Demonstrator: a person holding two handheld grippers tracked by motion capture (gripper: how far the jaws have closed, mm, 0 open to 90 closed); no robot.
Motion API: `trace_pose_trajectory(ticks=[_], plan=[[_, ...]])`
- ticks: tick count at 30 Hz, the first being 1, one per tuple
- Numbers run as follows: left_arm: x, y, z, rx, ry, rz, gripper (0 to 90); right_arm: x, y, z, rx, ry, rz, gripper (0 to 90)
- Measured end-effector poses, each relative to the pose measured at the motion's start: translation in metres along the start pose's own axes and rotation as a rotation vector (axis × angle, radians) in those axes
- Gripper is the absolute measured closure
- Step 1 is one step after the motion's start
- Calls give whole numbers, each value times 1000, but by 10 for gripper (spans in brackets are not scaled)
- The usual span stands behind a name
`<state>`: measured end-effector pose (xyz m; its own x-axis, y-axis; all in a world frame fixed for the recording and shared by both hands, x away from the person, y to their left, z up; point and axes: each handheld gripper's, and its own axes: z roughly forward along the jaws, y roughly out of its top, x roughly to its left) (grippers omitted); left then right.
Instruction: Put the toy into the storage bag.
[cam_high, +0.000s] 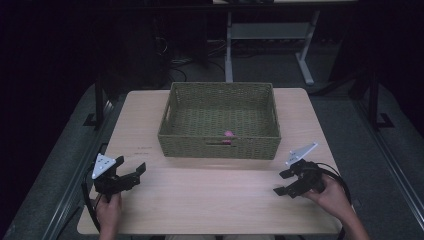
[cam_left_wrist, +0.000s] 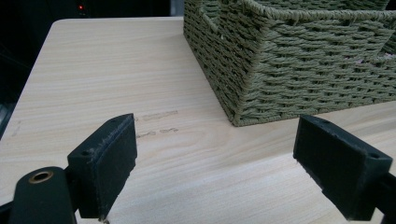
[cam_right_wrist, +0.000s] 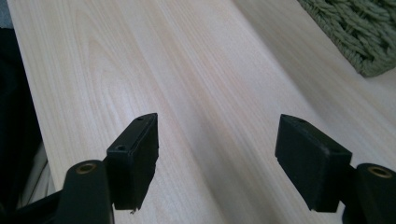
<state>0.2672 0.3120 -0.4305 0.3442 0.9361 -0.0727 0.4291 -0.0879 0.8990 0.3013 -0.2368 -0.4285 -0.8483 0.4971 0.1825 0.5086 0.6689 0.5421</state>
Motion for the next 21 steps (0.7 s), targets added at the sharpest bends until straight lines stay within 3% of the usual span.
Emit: trace_pose_trajectory(ticks=[21], plan=[[-1,1,2,4,-2,7,130,15,-26,0,-17,-21,22,281]])
